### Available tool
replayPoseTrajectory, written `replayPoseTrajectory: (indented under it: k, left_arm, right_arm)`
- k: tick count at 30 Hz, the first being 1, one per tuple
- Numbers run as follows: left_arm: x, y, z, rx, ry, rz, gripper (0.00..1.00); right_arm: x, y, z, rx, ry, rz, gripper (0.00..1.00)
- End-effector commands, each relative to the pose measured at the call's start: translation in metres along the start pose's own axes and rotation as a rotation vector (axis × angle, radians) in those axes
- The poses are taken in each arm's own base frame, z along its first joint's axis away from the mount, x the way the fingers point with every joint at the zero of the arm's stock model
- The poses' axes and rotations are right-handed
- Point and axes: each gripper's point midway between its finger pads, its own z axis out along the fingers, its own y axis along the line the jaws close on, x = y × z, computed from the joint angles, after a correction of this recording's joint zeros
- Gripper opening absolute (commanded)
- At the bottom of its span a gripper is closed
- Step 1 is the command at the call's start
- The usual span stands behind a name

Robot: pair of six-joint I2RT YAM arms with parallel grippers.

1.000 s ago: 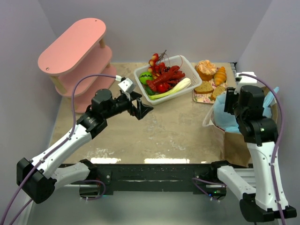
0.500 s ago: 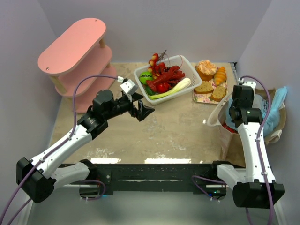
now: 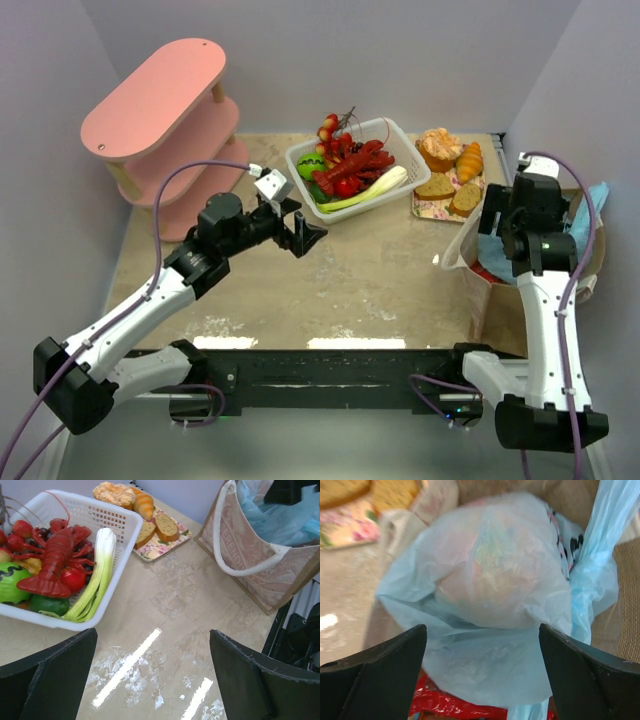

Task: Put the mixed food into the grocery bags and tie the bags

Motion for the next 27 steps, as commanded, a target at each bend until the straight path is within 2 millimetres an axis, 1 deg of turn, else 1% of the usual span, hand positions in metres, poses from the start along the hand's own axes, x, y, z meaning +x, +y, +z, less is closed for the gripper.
replayPoseTrajectory:
  k: [1, 3, 4, 5, 6, 7, 8, 9, 10, 12, 14, 15, 17, 19, 23, 27]
  left_arm:
    - [-0.025, 0.022, -0.009, -0.137, -0.061, 0.035, 1.0]
    - [-0.033, 0.037, -0.015, -0.2, -0.085, 0.015, 1.0]
    - [-0.038, 0.057, -0.021, -0.256, -0.102, -0.02, 1.0]
    - [-0.044, 0.068, -0.027, -0.287, -0.12, -0.034, 1.0]
    - [-0.051, 0.086, -0.037, -0.346, -0.145, -0.049, 1.0]
    - [-0.057, 0.094, -0.042, -0.374, -0.161, -0.048, 1.0]
    - [-0.059, 0.101, -0.048, -0.408, -0.163, -0.049, 1.0]
    - [-0.061, 0.11, -0.056, -0.459, -0.164, -0.051, 1.0]
    - [-0.066, 0.119, -0.064, -0.499, -0.174, -0.041, 1.0]
    - [-0.075, 0.127, -0.076, -0.561, -0.2, -0.02, 1.0]
    - [-0.085, 0.129, -0.088, -0.599, -0.223, 0.026, 1.0]
    - [-0.086, 0.135, -0.094, -0.645, -0.227, 0.042, 1.0]
    - [-0.091, 0.137, -0.105, -0.689, -0.246, 0.061, 1.0]
    - [-0.091, 0.142, -0.114, -0.737, -0.253, 0.079, 1.0]
    - [-0.094, 0.143, -0.121, -0.763, -0.275, 0.091, 1.0]
    - [-0.092, 0.144, -0.118, -0.76, -0.269, 0.086, 1.0]
  right_arm:
    - [-0.065, 0.017, -0.052, -0.249, -0.228, 0.038, 0.99]
    - [-0.08, 0.023, -0.061, -0.303, -0.277, 0.046, 0.99]
    - [-0.09, 0.025, -0.066, -0.325, -0.304, 0.06, 0.99]
    - [-0.095, 0.029, -0.067, -0.346, -0.315, 0.07, 0.99]
    - [-0.104, 0.033, -0.067, -0.36, -0.332, 0.113, 0.99]
    - [-0.11, 0.035, -0.068, -0.372, -0.351, 0.134, 0.99]
    - [-0.115, 0.041, -0.071, -0.409, -0.367, 0.146, 0.99]
    - [-0.124, 0.044, -0.073, -0.432, -0.396, 0.18, 0.99]
    - [-0.128, 0.047, -0.074, -0.448, -0.408, 0.195, 0.99]
    - [-0.138, 0.054, -0.078, -0.492, -0.437, 0.231, 0.99]
    - [-0.144, 0.056, -0.081, -0.511, -0.46, 0.254, 0.99]
    - [-0.149, 0.062, -0.086, -0.556, -0.475, 0.263, 0.99]
    - [-0.15, 0.064, -0.086, -0.571, -0.481, 0.273, 0.99]
    - [-0.151, 0.066, -0.086, -0.576, -0.488, 0.276, 0.99]
    - [-0.149, 0.07, -0.084, -0.594, -0.493, 0.269, 0.99]
    - [-0.148, 0.073, -0.081, -0.602, -0.492, 0.275, 0.99]
